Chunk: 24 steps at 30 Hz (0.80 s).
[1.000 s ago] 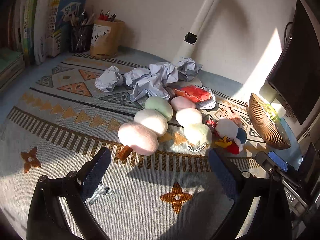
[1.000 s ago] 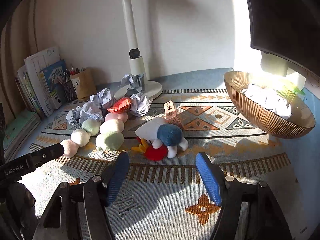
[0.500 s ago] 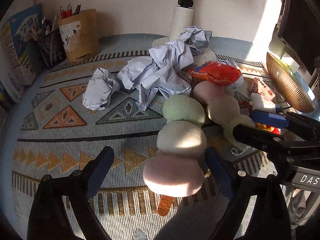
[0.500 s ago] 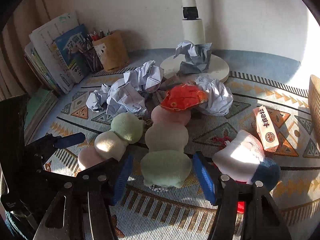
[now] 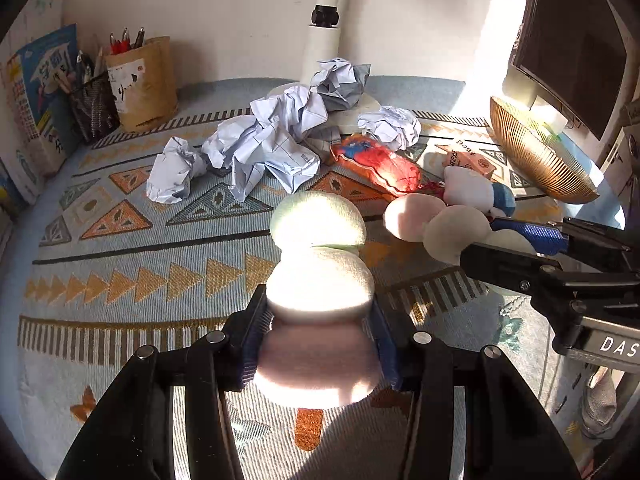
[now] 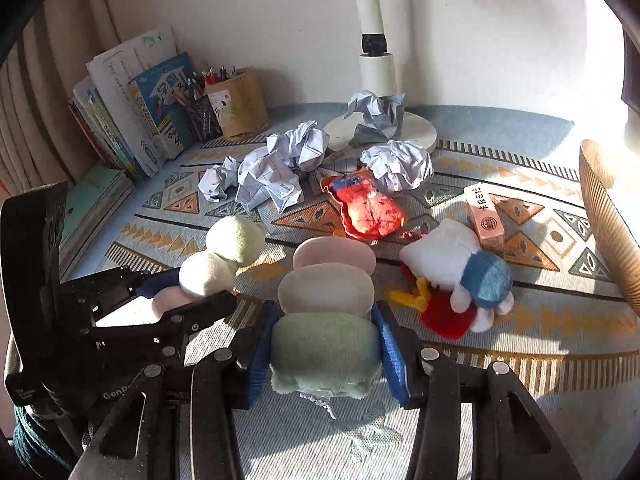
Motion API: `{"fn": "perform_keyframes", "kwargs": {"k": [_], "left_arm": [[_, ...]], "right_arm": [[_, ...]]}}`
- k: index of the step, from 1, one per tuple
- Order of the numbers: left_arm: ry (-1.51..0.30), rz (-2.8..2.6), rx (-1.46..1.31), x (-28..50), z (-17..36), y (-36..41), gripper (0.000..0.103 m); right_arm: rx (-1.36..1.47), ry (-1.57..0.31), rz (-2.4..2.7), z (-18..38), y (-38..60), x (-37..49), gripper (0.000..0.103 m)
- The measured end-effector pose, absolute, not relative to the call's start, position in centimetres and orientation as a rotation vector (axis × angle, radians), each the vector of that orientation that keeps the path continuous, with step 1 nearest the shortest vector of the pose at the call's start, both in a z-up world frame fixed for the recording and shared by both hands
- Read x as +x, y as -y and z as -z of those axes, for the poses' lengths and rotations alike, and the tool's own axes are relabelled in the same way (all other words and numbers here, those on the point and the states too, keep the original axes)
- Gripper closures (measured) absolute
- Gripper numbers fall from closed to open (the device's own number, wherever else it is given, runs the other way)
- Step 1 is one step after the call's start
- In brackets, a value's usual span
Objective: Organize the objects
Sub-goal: 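Grasp a stack of plush balls with the left gripper while the right grasps another, then carry both plush ball stacks to the amber bowl and open both grippers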
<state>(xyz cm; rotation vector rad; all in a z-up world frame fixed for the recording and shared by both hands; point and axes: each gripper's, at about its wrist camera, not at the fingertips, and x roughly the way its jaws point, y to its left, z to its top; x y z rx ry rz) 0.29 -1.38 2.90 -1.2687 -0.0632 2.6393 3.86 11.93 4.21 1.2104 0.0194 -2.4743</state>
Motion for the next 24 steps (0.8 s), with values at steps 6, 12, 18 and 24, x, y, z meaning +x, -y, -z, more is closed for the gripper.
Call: {"fn": "perform_keyframes", "kwargs": {"k": [6, 12, 18, 24], "left_arm": [[0.129, -2.624, -1.263, 3.9, -2.3, 0.7, 0.058], [0.084, -2.699, -1.259, 4.6, -1.9, -0.2, 0.049], [0.155, -2.687, -1.318, 3.8, -1.4, 0.7, 0.035], [-0.016, -2.702, -1.335, 4.1, -1.0, -1.3, 0.054]], "right_arm": [[1.307, 0.04, 2.462, -1.6, -14.7, 8.1, 0.055], [1.311, 0.139, 2.48, -1.2, -15.5, 7.7, 0.031], [1.291, 0.015, 2.503, -0.9, -13.7, 7.7, 0.029], [1.252, -0.139, 2.548, -0.6, -12.2, 8.5, 0.056]]}}
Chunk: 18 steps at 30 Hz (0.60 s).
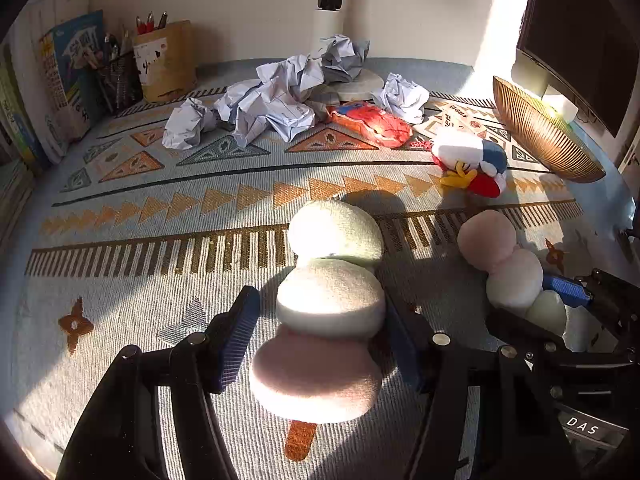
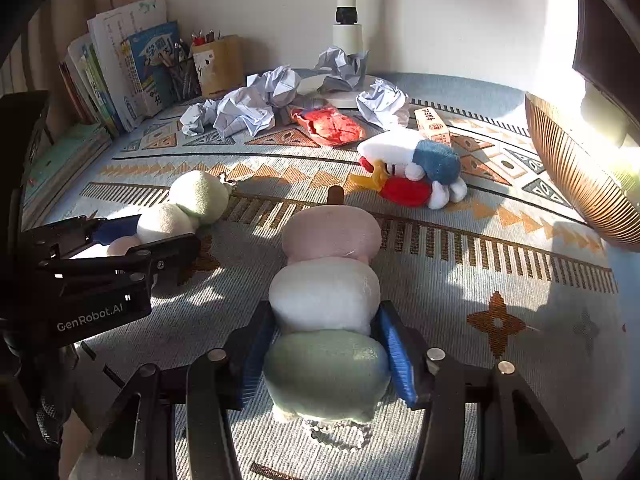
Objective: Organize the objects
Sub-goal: 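Carry both plush ball stacks to the amber bowl and open both grippers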
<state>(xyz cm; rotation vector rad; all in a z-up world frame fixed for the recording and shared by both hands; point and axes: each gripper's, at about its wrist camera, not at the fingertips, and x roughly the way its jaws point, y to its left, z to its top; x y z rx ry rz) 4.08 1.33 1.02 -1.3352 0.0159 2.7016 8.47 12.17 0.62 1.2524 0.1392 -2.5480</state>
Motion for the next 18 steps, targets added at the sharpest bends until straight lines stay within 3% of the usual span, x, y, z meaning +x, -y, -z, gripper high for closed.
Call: {"fn": "perform_keyframes", "kwargs": {"k": [3, 11, 18], "left_arm": [[-0.145, -2.721, -1.329, 4.4, -1.2, -2.8, 0.058], [-0.067, -2.62, -1.066, 3.8, -7.8, -8.1, 0.059], [0.081, -2.498, -0.753, -2.1, -15.4, -16.4, 0.059]], "right_arm": [[1.213, -0.039, 2.535, -1.7, -13.0, 8.7, 0.056], [0.921, 0.074, 2.85, -10.5, -20.7, 9.8, 0.056], [0.728, 0.351, 3.185, -16.3, -31.4, 7.0, 0.056]]}}
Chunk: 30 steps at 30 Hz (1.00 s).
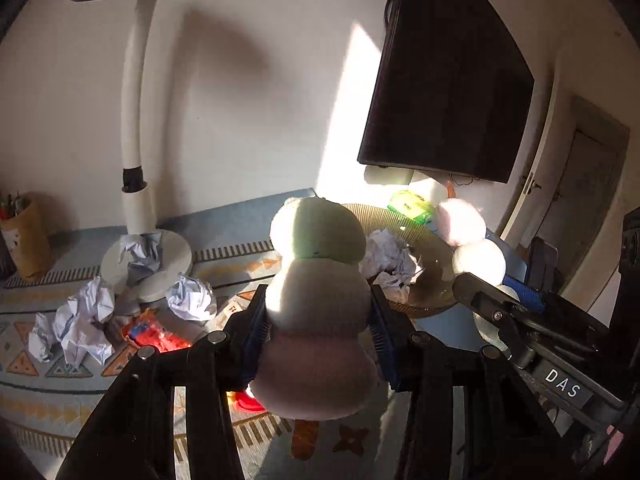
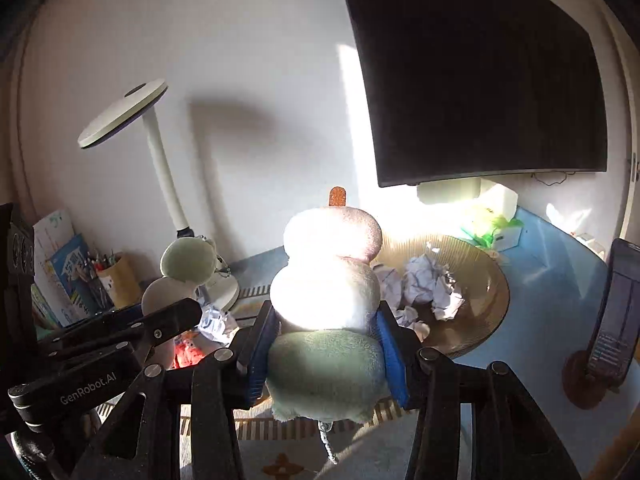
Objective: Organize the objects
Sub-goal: 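Carry both plush ball stacks to the amber bowl and open both grippers, then withdraw both grippers and move toward the red plush piece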
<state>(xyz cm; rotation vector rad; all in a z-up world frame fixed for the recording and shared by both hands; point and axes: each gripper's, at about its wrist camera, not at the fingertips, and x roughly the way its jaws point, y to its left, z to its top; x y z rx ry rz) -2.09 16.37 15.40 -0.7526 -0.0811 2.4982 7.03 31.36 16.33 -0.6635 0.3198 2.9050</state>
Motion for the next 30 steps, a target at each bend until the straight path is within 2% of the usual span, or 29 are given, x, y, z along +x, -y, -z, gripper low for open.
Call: {"fn": "perform_keyframes", "kwargs": {"k": [6, 7, 8, 10, 11, 12, 14, 20, 27, 30], "left_arm": [[0.11, -2.375, -0.723, -7.1, -16.2, -23.2, 0.059], [0.112, -2.376, -0.732, -7.8, -15.9, -24.0, 0.058], [0.117, -2.369, -0.75, -8.7, -15.6, -24.8, 0.057], [0.13, -2.341, -0.783, -10.5, -14.7, -26.2, 0.051], [0.123, -2.346, -0.808, -11.4, -14.1, -26.8, 0.042], [0.124, -2.363, -0.844, -12.4, -13.5, -27.1, 0.026], [0.151, -2.363, -0.893, -13.3, -12.5, -26.7, 0.025], [0.224, -2.408, -0.837, -9.7, -13.8, -20.6, 0.025], [0.35, -2.684, -0.842, -1.6, -16.6, -9.8, 0.025], [0.454, -2.783, -0.831, 1.1, -15.3, -4.6, 0.017]], "right_arm": [[-0.66, -0.448, -2.794, -16.4, -36.9, 3.6, 0.055], [-0.669, -0.477, -2.775, -16.0, -37.8, 3.1, 0.054], [-0.693, -0.501, -2.752, -15.5, -38.6, 2.4, 0.048], [-0.743, -0.542, -2.69, -14.4, -40.3, 1.2, 0.038], [-0.759, -0.558, -2.682, -13.9, -40.9, 1.0, 0.038], [-0.768, -0.564, -2.677, -13.6, -41.2, 0.9, 0.038], [-0.761, -0.557, -2.681, -13.4, -41.0, 1.6, 0.038], [-0.709, -0.555, -2.79, -14.7, -38.1, 3.4, 0.038], [-0.733, -0.505, -3.045, -16.2, -29.5, 5.4, 0.036], [-0.814, -0.442, -3.097, -14.0, -25.8, 6.0, 0.036]]}}
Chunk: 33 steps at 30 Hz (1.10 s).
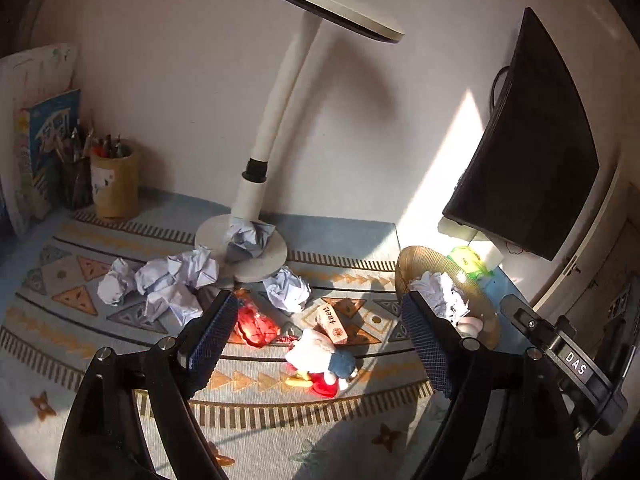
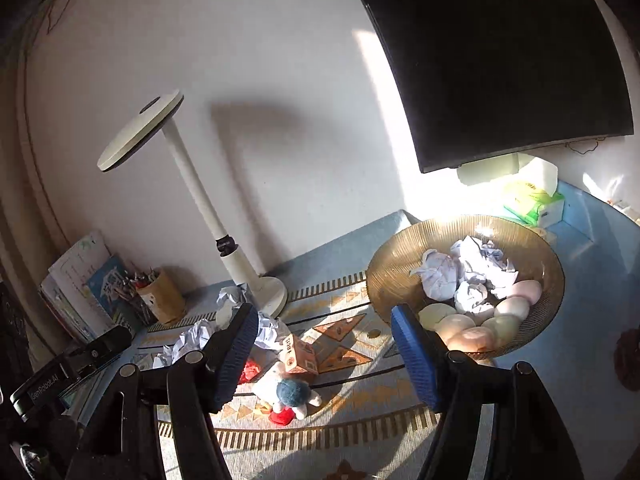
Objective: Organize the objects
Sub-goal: 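Withdraw both grippers and move toward the red plush piece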
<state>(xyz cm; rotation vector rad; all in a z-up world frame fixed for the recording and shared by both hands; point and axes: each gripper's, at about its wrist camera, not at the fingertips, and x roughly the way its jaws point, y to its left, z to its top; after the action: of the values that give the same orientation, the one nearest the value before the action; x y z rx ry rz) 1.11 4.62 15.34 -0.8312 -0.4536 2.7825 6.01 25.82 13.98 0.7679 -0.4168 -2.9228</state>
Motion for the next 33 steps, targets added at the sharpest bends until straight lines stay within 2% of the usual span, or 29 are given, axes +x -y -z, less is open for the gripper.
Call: {"fn": "perform_keyframes", "kwargs": {"k": [6, 11, 15, 19, 25, 33], "left_arm": [[0.385, -2.921, -0.952, 2.1, -7.7, -0.2, 0.017], [0.488, -2.858, -0.976, 2.4, -3.8, 0.7, 0.017], [0.486, -2.834, -0.962, 2.6, -4.0, 0.5, 0.017], [0.488, -2.815, -0.98, 2.4, -3.9, 0.2, 0.017], [0.476, -2.811, -0.984, 2.4, -3.7, 0.0, 0.017], [0.553, -2.784, -1.009, 2.1, -3.3, 0.8, 0.017]], "right_arm": [[0.893, 0.277, 2.866, -6.0, -21.0, 5.5, 0.036], [0.958, 0.18, 2.851, -3.4, -19.4, 4.5, 0.035], [0.978, 0.096, 2.851, -3.1, -18.3, 4.5, 0.029], [0.968, 0.109, 2.863, -3.4, -18.5, 4.7, 0.022], [0.989, 0.104, 2.857, -3.3, -18.5, 4.5, 0.022], [1.007, 0.104, 2.854, -3.2, -18.6, 4.3, 0.021]]}}
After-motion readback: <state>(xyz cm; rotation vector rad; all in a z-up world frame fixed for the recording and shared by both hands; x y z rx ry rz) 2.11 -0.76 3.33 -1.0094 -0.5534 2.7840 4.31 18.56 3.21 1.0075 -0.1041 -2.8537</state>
